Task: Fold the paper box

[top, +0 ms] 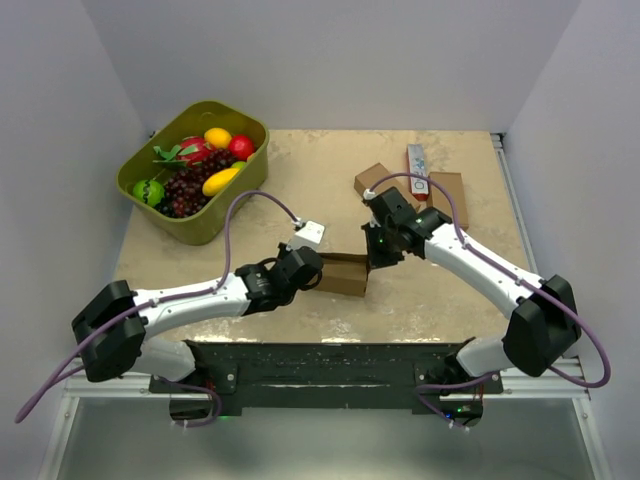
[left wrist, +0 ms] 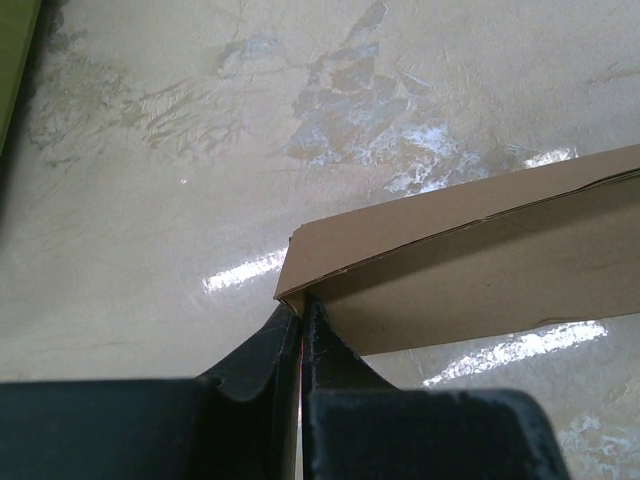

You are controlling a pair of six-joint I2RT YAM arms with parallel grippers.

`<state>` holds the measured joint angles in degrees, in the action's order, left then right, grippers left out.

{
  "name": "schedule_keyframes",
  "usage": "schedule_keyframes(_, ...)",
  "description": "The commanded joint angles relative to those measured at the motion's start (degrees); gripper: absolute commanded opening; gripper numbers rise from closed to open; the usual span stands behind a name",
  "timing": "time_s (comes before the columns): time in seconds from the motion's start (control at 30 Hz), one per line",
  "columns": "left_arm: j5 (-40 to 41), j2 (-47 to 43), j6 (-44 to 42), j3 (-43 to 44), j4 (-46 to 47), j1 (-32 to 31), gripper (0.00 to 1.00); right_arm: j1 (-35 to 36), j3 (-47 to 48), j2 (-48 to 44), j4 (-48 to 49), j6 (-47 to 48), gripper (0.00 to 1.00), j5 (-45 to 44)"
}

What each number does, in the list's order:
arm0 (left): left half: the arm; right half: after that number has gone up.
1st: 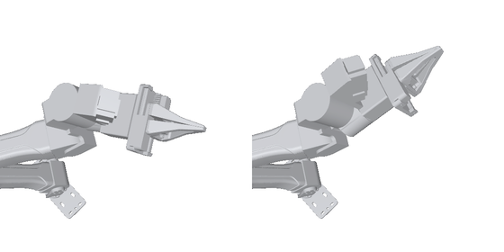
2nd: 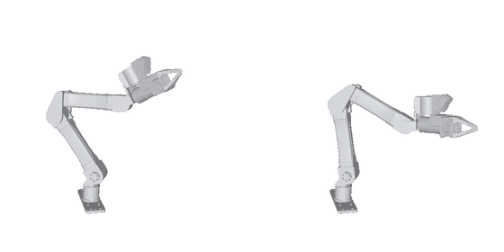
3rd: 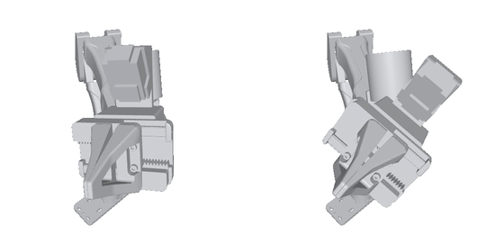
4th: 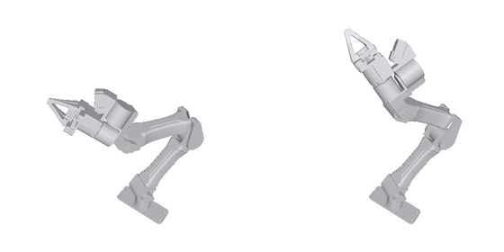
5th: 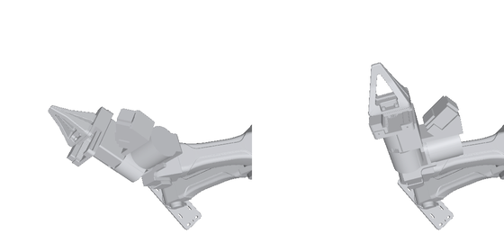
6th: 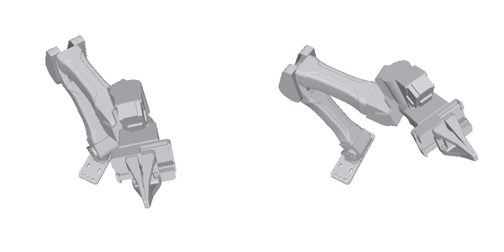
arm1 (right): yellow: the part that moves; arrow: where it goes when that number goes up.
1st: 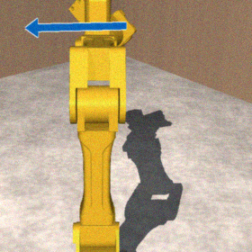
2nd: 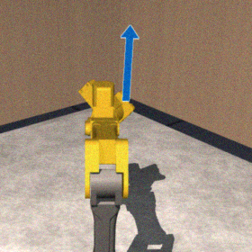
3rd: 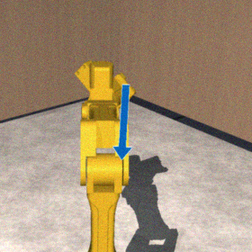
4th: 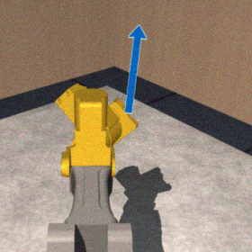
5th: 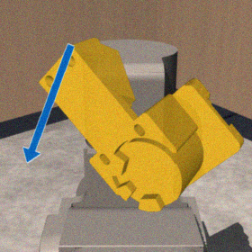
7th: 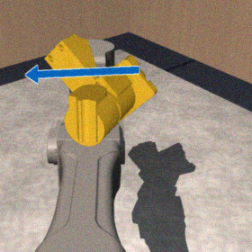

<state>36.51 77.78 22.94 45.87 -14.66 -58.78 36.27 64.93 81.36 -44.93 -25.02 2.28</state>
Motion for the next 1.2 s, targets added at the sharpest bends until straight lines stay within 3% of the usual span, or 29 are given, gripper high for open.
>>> schedule_keyframes(0.0,-7.33,2.99,0.09,-0.60,-3.80,-2.21,0.00,-0.41,3.81,-0.77,9.94,-2.41,0.00,10.19)
schedule_keyframes(0.3,-6.89,3.78,-0.26,-0.52,-3.71,-2.83,0.00,-1.73,2.75,-1.21,11.27,-2.67,0.00,12.57)
schedule_keyframes(0.5,-7.33,3.70,0.00,0.19,-3.63,-2.83,0.00,-1.82,1.26,-1.82,7.49,0.58,0.00,6.35)
schedule_keyframes(1.0,-10.06,3.61,1.49,0.72,-1.43,-2.83,0.00,-1.12,-7.97,-5.07,8.89,1.03,0.00,3.08)
schedule_keyframes(1.17,-11.02,3.61,2.37,1.07,-0.73,-2.83,0.00,3.01,-8.85,-4.46,8.55,-0.12,0.00,-2.09)
